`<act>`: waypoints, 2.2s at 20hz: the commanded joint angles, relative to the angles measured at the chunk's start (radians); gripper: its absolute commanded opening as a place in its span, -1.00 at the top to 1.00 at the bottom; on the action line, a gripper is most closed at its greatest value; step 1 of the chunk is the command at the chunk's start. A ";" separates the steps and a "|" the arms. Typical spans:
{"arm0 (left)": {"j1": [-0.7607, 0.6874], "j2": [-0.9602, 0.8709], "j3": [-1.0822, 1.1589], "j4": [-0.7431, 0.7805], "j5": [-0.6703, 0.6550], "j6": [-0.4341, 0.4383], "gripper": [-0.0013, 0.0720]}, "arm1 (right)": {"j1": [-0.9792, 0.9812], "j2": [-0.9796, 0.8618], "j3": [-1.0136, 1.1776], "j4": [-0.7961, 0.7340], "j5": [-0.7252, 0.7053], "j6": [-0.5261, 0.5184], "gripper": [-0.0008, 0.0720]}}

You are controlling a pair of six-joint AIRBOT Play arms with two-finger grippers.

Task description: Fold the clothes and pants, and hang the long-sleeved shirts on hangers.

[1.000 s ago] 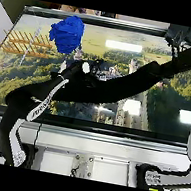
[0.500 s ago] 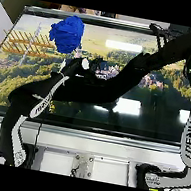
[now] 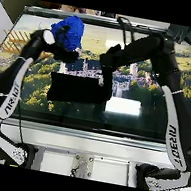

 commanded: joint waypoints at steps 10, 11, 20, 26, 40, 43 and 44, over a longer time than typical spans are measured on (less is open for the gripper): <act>0.309 0.256 0.001 0.028 -0.097 0.021 0.94 | 0.328 -0.370 0.002 0.259 0.622 0.117 0.94; 0.315 0.266 0.001 0.027 -0.100 0.022 0.94 | 0.342 -0.398 0.004 0.277 0.655 0.118 0.94; 0.319 0.286 0.001 0.019 -0.111 0.021 0.94 | 0.361 -0.450 0.118 0.298 0.809 0.114 -0.98; 0.293 0.286 -0.003 0.021 -0.160 0.031 0.94 | 0.108 -0.216 -0.024 0.285 0.462 -0.156 -0.98; -0.026 0.405 -0.453 0.020 0.053 0.037 0.94 | -0.196 -0.223 -0.559 0.431 0.297 -0.293 -0.98; -0.026 0.405 -0.451 0.020 0.053 0.037 0.94 | -0.134 -0.252 -0.554 0.507 0.375 -0.311 -0.98; -0.026 0.405 -0.451 0.020 0.053 0.037 0.94 | -0.110 -0.259 -0.545 0.515 0.397 -0.310 -0.99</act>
